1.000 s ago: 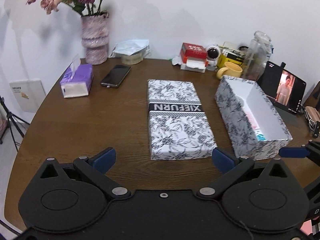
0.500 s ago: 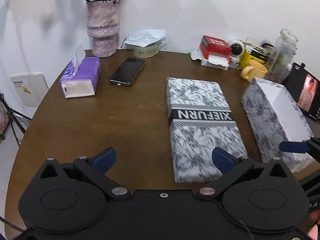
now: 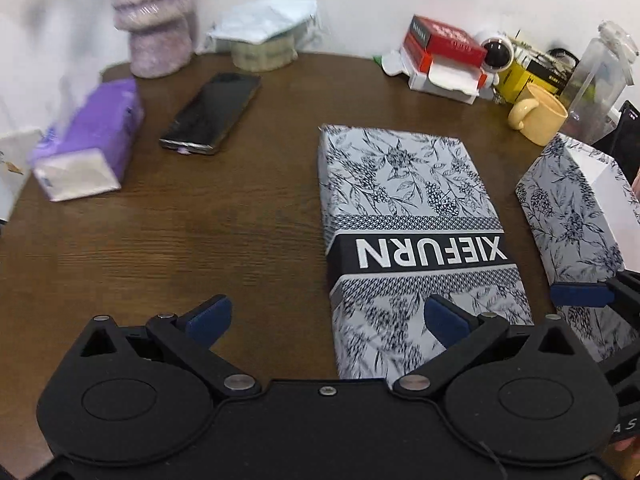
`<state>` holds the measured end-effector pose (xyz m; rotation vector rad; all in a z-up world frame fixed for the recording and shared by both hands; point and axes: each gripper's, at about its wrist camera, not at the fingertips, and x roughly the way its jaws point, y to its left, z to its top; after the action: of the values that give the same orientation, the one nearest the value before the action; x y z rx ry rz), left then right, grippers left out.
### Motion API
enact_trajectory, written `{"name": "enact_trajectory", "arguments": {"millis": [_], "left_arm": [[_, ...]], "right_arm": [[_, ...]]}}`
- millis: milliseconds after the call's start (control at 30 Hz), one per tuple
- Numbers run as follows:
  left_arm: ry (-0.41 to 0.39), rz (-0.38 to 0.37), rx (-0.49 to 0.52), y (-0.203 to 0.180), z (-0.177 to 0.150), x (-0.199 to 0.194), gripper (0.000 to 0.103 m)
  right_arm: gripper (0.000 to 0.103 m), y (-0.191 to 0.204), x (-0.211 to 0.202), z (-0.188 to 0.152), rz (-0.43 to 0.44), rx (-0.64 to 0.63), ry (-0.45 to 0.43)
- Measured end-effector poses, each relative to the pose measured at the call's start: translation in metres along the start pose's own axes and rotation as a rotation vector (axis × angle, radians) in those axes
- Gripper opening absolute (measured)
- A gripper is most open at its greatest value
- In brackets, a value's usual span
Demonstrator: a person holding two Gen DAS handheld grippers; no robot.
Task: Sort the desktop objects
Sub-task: 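Move both tools to the XIEFURN patterned lid and grip its sides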
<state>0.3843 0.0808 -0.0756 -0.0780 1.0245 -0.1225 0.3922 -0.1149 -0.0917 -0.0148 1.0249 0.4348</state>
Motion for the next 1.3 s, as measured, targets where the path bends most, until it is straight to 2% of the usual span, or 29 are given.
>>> {"name": "enact_trajectory", "arguments": {"millis": [267,667,1033,1300], "left_arm": [[0.071,-0.052,-0.009,-0.007,0.01,0.043,0.103],[0.113,-0.174,-0.094,-0.014,0.009,0.064,0.103],[0.074,-0.138,-0.132,-0.022,0.004,0.062,0.103],[0.046,-0.092,-0.121,-0.03,-0.003,0.049,0.103]], "right_arm": [[0.103,-0.019,0.031,0.008,-0.032,0.03,0.059],[0.103,-0.035,0.045,0.001,0.092,0.181,0.052],[0.103,-0.027,0.046,-0.002,0.08,0.173,0.007],[0.103,-0.027,0.037,-0.006,0.114,0.155,0.011]]}}
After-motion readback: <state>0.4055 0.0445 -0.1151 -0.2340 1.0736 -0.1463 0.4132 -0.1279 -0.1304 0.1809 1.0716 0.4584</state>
